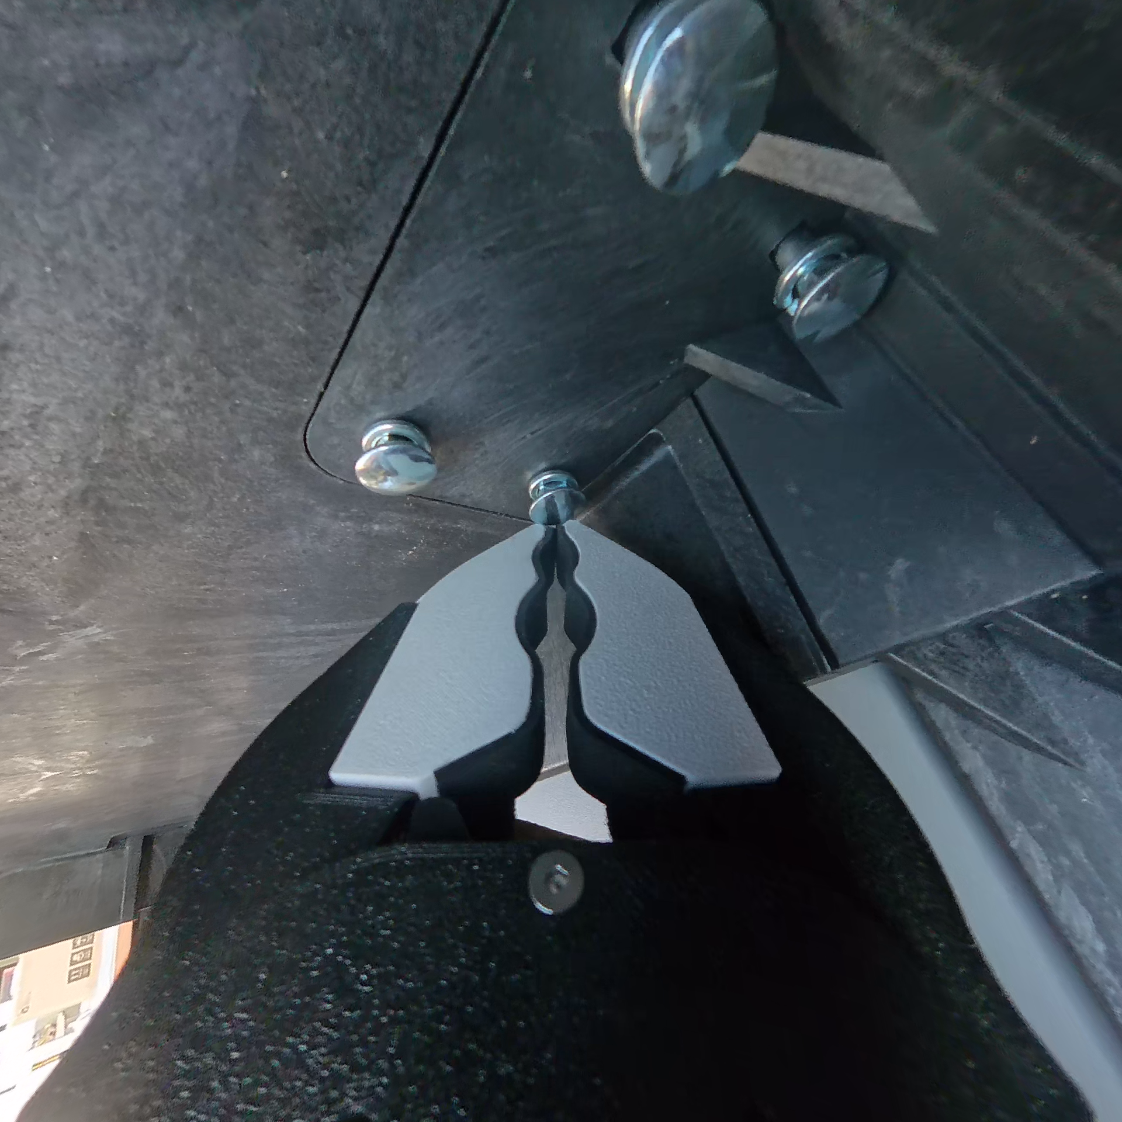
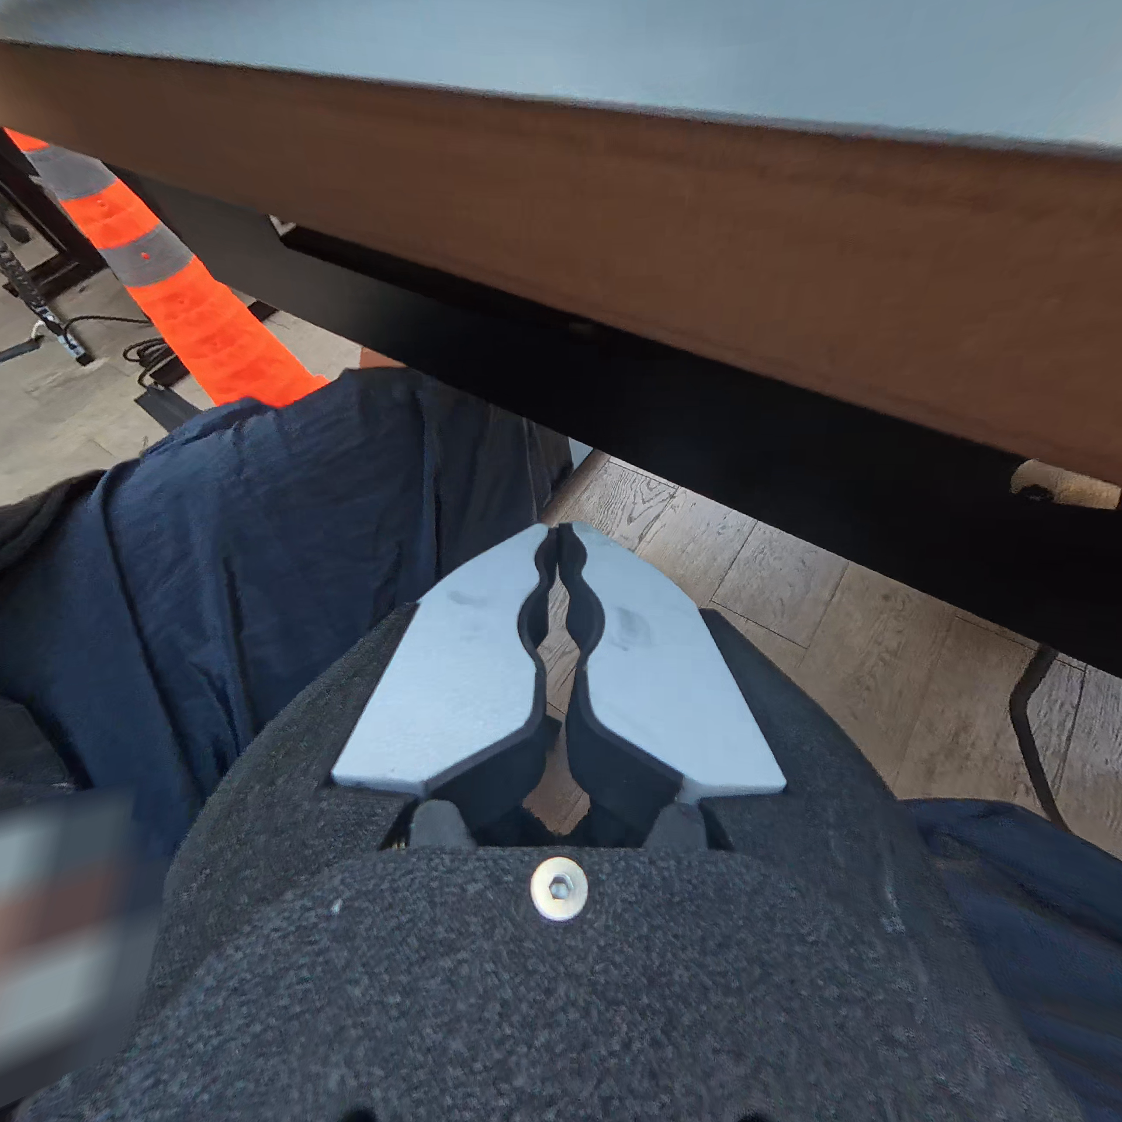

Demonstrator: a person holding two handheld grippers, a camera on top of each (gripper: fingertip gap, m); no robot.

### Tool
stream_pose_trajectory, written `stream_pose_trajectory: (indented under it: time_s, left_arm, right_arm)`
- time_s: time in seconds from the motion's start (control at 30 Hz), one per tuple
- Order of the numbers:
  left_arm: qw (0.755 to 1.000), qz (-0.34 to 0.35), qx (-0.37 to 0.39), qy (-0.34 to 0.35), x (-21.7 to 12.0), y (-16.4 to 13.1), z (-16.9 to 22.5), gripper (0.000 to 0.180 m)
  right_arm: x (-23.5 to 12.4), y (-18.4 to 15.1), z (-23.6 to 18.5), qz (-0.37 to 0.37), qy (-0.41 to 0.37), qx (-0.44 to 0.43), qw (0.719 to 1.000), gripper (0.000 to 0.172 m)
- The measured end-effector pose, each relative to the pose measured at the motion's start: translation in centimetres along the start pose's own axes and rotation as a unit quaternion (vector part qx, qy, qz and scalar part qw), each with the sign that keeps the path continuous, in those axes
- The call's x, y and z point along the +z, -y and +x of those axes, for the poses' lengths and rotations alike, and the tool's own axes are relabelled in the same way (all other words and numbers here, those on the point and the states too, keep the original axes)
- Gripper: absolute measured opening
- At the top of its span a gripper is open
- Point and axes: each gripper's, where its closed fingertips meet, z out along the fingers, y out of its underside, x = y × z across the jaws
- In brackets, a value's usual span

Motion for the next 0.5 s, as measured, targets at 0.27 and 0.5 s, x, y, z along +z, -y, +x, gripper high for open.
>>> stream_pose_trajectory:
  time_s: [0.27,0.5]
  left_arm:
    - [1.000,0.001,0.001,0.001,0.0,0.0,0.0,0.000]
    - [1.000,0.000,0.004,0.003,0.0,0.0,0.0,0.000]
  right_arm:
    - [-0.5,2.2,-1.9,0.060,-0.036,0.066,0.995,0.000]
    - [-1.9,4.7,-2.8,0.104,-0.045,0.049,0.992,0.000]
